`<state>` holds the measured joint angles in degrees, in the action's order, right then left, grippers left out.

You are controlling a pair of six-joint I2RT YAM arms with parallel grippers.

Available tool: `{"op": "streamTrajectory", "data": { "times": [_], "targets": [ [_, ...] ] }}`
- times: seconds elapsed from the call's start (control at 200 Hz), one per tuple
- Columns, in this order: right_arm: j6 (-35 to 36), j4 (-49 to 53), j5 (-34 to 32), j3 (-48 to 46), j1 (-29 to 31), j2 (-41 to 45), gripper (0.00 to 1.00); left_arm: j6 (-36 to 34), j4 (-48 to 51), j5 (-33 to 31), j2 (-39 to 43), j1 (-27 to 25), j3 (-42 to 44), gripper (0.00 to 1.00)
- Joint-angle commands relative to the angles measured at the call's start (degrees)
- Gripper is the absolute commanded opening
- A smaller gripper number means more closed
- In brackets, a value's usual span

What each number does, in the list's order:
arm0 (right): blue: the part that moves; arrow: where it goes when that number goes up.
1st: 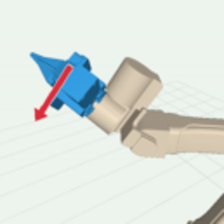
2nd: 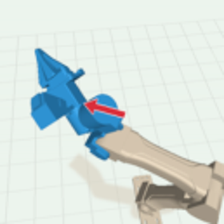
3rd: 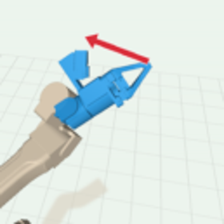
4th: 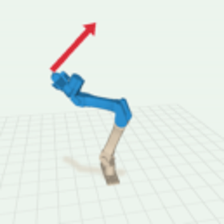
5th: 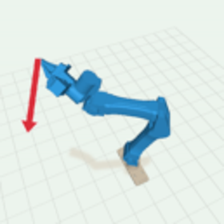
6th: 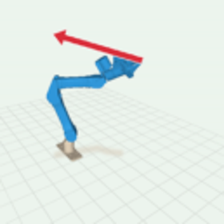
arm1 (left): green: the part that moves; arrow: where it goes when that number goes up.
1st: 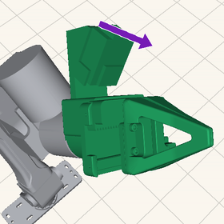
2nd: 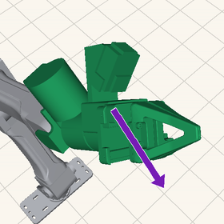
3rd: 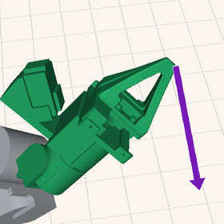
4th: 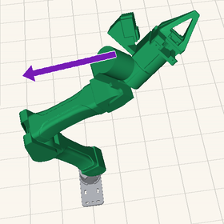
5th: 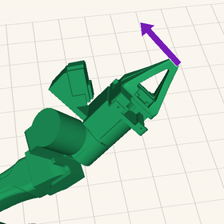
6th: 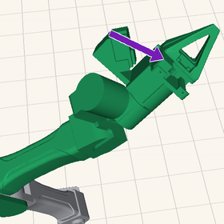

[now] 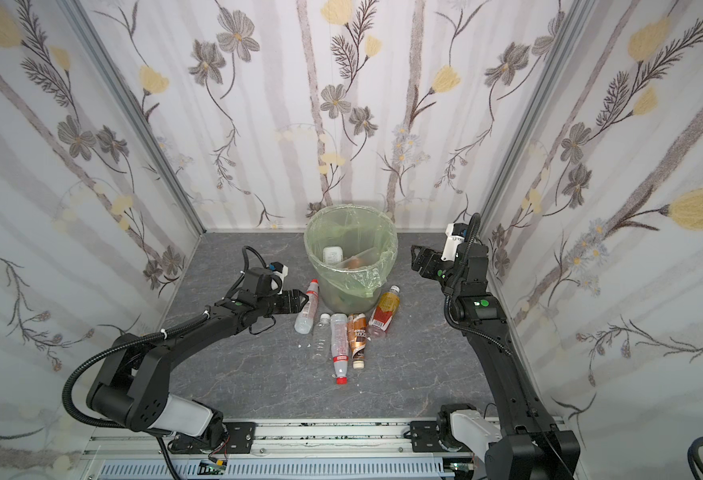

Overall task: Put the plastic bottles in the bin
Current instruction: 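Withdraw the right arm while the left gripper lowers onto the red-cap white bottle, then close the left gripper on the red-cap white bottle and lift it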

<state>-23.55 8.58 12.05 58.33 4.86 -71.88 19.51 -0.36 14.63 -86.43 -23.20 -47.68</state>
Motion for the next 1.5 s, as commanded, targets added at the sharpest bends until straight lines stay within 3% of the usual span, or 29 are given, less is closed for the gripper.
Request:
{"op": "streamTrajectory", "data": {
  "times": [0.0,0.43,0.885,1.104,1.494],
  "targets": [
    [-0.3,-2.3,-0.5,-0.4,0.0,0.1,0.86,0.3,-1.3,-1.8,-2.3,-0.8,-1.3,0.77],
    [-0.3,-2.5,-0.6,-0.8,-0.5,-0.2,0.86,-0.8,-1.5,-1.8,-9.9,-2.8,-3.0,0.7],
    [-0.4,-2.6,-0.5,-0.8,-0.6,-0.5,0.86,-1.4,-1.4,-1.0,-14.9,-3.5,-4.3,0.57],
    [-0.3,-2.4,-0.8,-1.0,-0.6,0.0,0.86,-1.7,-1.3,-2.4,-13.8,-3.5,-3.6,0.5],
    [-0.1,-2.3,-1.1,-1.8,-1.0,0.6,0.86,-2.1,0.3,-4.5,-7.2,-1.3,-2.8,0.47]
  ]
}}
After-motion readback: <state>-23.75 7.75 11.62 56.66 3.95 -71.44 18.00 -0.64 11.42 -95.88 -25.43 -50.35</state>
